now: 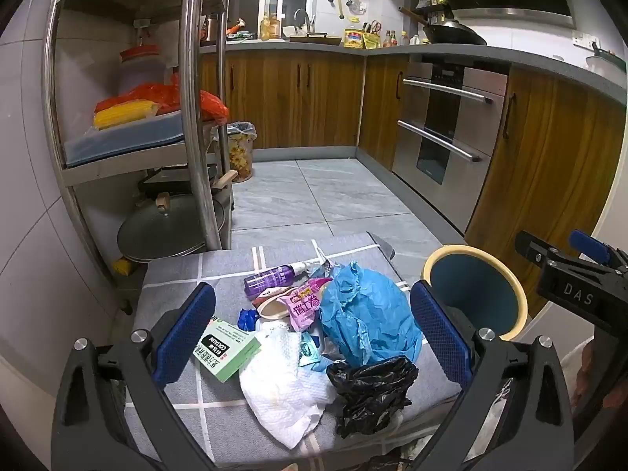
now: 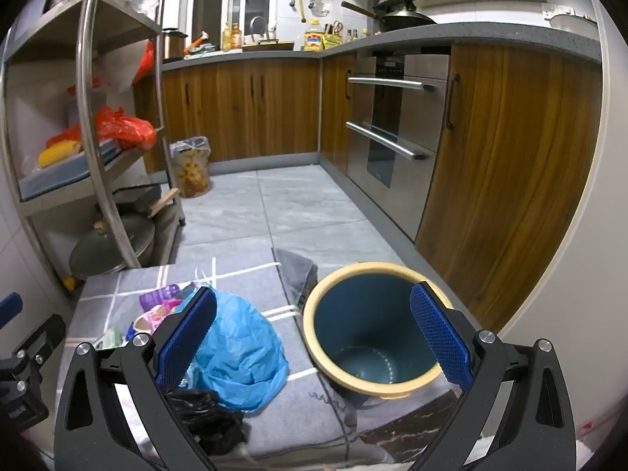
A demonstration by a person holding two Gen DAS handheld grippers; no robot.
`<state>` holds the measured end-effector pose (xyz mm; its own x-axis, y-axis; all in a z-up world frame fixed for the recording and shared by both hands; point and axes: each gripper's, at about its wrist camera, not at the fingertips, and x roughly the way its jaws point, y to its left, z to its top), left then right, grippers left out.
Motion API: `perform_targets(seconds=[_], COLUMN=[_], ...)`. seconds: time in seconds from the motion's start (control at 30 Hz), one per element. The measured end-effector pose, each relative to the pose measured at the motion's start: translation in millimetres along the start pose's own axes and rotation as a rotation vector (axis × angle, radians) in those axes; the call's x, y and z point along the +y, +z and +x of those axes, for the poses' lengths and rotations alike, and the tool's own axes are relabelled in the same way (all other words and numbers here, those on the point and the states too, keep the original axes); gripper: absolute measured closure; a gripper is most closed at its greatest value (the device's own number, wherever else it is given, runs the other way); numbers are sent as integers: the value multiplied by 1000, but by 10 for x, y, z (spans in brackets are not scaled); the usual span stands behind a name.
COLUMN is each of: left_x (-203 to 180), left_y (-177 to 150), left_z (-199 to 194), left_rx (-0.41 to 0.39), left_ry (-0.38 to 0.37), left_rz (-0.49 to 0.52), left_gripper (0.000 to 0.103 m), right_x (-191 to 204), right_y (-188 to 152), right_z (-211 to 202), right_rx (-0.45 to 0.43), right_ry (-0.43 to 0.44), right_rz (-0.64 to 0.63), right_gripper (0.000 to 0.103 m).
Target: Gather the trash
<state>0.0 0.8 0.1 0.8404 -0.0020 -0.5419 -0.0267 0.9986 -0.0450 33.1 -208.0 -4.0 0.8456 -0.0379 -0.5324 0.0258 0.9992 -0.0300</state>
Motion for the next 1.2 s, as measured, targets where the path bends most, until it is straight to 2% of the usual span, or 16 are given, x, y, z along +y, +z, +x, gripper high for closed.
perform_targets(seconds=[1.1, 1.2], left_x=[-23, 1], left_y=[-59, -81], left_z=[23, 31], left_rx=[6, 12], left_ry=[2, -6], left_rz=[-1, -6], left_gripper=[5, 5], right_x=[10, 27], right_y=[36, 24], right_z=[22, 10], right_rx=[12, 15], right_ry=[1, 31], right_rz=[-4, -4], right_gripper=[5, 5])
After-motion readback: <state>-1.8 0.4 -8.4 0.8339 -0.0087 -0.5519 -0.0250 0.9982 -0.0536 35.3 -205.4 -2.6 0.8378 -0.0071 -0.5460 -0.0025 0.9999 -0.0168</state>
